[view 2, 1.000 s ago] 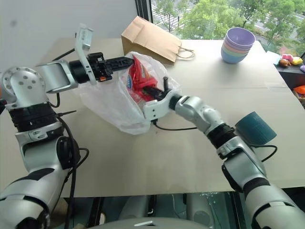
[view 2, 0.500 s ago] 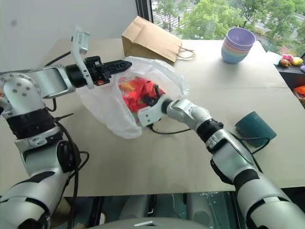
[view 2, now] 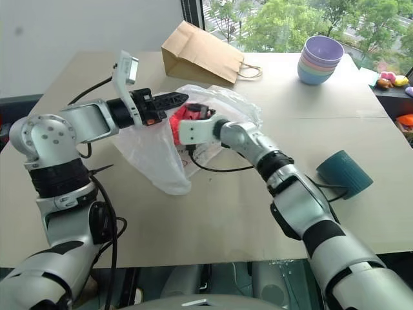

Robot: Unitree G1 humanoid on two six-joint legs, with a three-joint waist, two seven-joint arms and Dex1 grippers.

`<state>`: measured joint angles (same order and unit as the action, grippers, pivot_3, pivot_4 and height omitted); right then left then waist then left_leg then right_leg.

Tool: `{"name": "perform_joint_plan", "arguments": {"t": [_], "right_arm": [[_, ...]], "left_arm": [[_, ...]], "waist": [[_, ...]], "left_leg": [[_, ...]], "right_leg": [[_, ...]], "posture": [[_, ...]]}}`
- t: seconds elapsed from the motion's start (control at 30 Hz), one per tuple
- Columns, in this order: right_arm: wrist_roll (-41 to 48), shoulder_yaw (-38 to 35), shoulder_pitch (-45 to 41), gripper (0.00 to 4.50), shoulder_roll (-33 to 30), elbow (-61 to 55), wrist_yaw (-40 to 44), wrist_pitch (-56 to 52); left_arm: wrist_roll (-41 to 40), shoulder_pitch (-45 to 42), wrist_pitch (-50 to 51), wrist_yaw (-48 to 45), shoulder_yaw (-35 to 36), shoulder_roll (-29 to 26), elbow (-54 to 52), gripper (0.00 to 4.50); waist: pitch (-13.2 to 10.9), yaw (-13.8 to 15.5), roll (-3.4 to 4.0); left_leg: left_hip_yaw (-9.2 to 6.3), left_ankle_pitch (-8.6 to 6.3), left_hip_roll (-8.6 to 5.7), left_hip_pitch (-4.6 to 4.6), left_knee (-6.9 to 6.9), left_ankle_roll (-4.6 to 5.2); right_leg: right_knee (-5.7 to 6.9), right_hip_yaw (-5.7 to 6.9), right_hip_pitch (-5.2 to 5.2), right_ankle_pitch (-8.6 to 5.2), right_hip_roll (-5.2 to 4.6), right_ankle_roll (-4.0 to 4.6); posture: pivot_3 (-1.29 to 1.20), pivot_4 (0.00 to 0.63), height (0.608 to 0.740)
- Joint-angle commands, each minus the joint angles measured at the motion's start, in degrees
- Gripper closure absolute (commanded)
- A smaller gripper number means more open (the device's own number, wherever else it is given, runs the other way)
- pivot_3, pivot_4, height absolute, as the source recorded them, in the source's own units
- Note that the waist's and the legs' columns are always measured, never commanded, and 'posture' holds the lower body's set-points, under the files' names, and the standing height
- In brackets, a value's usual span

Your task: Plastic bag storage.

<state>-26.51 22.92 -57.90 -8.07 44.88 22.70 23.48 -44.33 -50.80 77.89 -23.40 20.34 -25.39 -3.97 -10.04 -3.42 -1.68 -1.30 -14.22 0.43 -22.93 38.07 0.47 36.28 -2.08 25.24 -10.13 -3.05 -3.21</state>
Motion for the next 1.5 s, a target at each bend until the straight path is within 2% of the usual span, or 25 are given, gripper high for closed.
{"name": "perform_joint_plan", "arguments": {"t": [0.03,0.1,0.27,0.47,0.53,0.57,0.6,0.73,0.9,1.0,1.03,1.07,1.13,1.27,1.43,1.5], "right_arm": [[14.3,-8.3,10.6,0.06,-1.8,-26.9,9.5,-16.4],[20.8,-12.2,17.6,0.06,-3.5,-43.9,13.0,-30.4],[27.8,-21.0,28.0,0.06,-11.1,-78.3,15.0,-66.8],[29.7,-32.2,36.3,0.06,-20.8,-100.8,12.6,-100.3],[30.1,-35.0,41.1,0.06,-23.9,-104.2,12.0,-107.0],[31.4,-37.7,43.5,0.06,-23.5,-104.7,12.5,-109.4],[32.2,-39.6,45.3,0.29,-23.3,-104.9,12.3,-110.8],[31.5,-41.1,53.7,1.64,-30.7,-104.9,10.0,-105.8],[28.0,-45.8,59.3,1.64,-39.4,-101.1,8.3,-99.0],[30.3,-50.7,59.2,0.92,-38.8,-98.9,10.5,-98.0],[31.0,-51.5,59.4,0.37,-39.2,-98.4,11.3,-97.7],[31.6,-51.6,57.6,0.04,-39.3,-97.5,11.3,-97.3],[31.3,-48.9,53.8,0.04,-40.4,-94.9,9.7,-94.8],[26.5,-35.5,47.8,0.04,-44.8,-86.4,4.7,-87.2],[22.7,-21.2,38.9,0.04,-47.1,-75.4,3.2,-87.4],[21.7,-18.0,37.4,0.04,-49.0,-73.6,4.1,-87.5]], "left_arm": [[0.3,-0.5,-4.0,0.6,-0.3,1.2,-0.7,4.5],[0.4,-0.9,-5.3,0.9,-0.4,2.3,0.3,4.5],[1.0,-0.8,-8.0,-0.1,-3.0,3.1,1.9,4.5],[2.0,-0.1,-10.6,-1.2,-5.5,3.6,3.4,4.5],[2.2,0.2,-11.2,-1.7,-6.2,3.7,3.8,4.5],[2.1,0.2,-11.3,-1.9,-6.6,3.9,4.0,4.5],[2.2,0.3,-11.5,-2.0,-6.8,4.0,4.2,4.5],[2.4,0.0,-12.2,-3.0,-7.8,3.8,5.1,4.5],[2.9,-0.2,-12.8,-3.9,-8.6,3.1,5.5,4.5],[2.8,0.2,-12.9,-3.7,-8.6,2.7,5.0,4.5],[2.7,0.3,-12.9,-3.7,-8.5,2.7,4.9,4.5],[2.6,0.4,-12.9,-3.5,-8.3,2.6,4.7,4.5],[2.6,0.8,-12.9,-3.3,-8.1,2.6,4.5,4.5],[2.2,1.3,-12.8,-2.7,-8.1,3.4,4.0,4.5],[1.6,1.4,-12.6,-2.0,-7.5,4.2,3.1,4.5],[1.4,2.0,-12.3,-1.6,-7.3,4.2,2.3,4.5]], "waist": [[0.0,0.0,0.0],[0.0,0.3,0.03],[-0.1,1.3,0.12],[-0.1,1.7,0.11],[-0.1,1.8,0.11],[-0.1,1.9,0.11],[-0.1,2.1,0.1],[-0.1,2.3,0.15],[-0.1,2.5,0.14],[-0.1,2.6,0.12],[-0.1,2.6,0.12],[-0.1,2.6,0.12],[-0.1,2.4,0.12],[-0.1,2.4,0.1],[-0.1,2.6,0.11],[-0.1,2.8,0.12]], "left_leg": [[-0.04,-0.01,0.01,-0.03,-0.01,0.03],[-0.08,-0.06,0.01,-0.1,0.01,0.11],[-0.08,-0.08,0.0,-0.09,0.15,0.16],[-0.09,-0.07,0.02,0.11,0.25,0.16],[-0.08,-0.07,0.02,0.08,0.25,0.16],[-0.07,-0.07,0.02,0.06,0.25,0.16],[-0.09,-0.07,0.02,0.05,0.23,0.16],[-0.04,-0.07,0.02,0.01,0.23,0.17],[-0.05,-0.07,0.04,0.03,0.25,0.17],[-0.04,-0.07,0.05,0.03,0.26,0.17],[-0.04,-0.07,0.04,0.02,0.26,0.17],[-0.05,-0.07,0.04,0.01,0.26,0.17],[-0.03,-0.07,0.05,0.02,0.26,0.17],[0.0,-0.06,0.08,0.1,0.26,0.18],[-0.02,-0.06,0.06,-0.01,0.26,0.17],[-0.03,-0.06,0.04,-0.06,0.26,0.17]], "right_leg": [[-0.02,0.03,-0.01,0.0,0.01,0.0],[-0.02,0.08,0.01,0.0,0.0,0.0],[0.06,0.11,-0.01,-0.01,0.02,-0.02],[-0.09,0.45,-0.4,-0.12,0.08,0.0],[-0.14,0.46,-0.41,-0.14,0.08,-0.01],[-0.18,0.45,-0.41,-0.13,0.07,-0.01],[-0.25,0.47,-0.43,-0.13,0.07,-0.01],[-0.37,0.46,-0.46,-0.14,0.06,-0.05],[-0.38,0.49,-0.47,-0.3,0.09,-0.15],[-0.38,0.48,-0.48,-0.28,0.09,-0.2],[-0.38,0.47,-0.49,-0.26,0.08,-0.23],[-0.39,0.48,-0.49,-0.26,0.09,-0.23],[-0.39,0.47,-0.49,-0.26,0.09,-0.23],[-0.39,0.46,-0.51,-0.3,0.11,-0.17],[-0.44,0.46,-0.49,-0.27,0.1,-0.17],[-0.45,0.47,-0.46,-0.21,0.07,-0.12]], "posture": [[0.0,0.15,0.74],[0.0,0.15,0.74],[0.0,0.15,0.74],[0.0,0.15,0.74],[0.0,0.15,0.74],[0.0,0.15,0.74],[0.0,0.15,0.74],[0.0,0.15,0.74],[0.0,0.15,0.74],[0.0,0.15,0.74],[0.0,0.15,0.74],[0.0,0.15,0.74],[0.0,0.15,0.74],[0.0,0.15,0.74],[0.0,0.15,0.74],[0.0,0.15,0.74]]}}
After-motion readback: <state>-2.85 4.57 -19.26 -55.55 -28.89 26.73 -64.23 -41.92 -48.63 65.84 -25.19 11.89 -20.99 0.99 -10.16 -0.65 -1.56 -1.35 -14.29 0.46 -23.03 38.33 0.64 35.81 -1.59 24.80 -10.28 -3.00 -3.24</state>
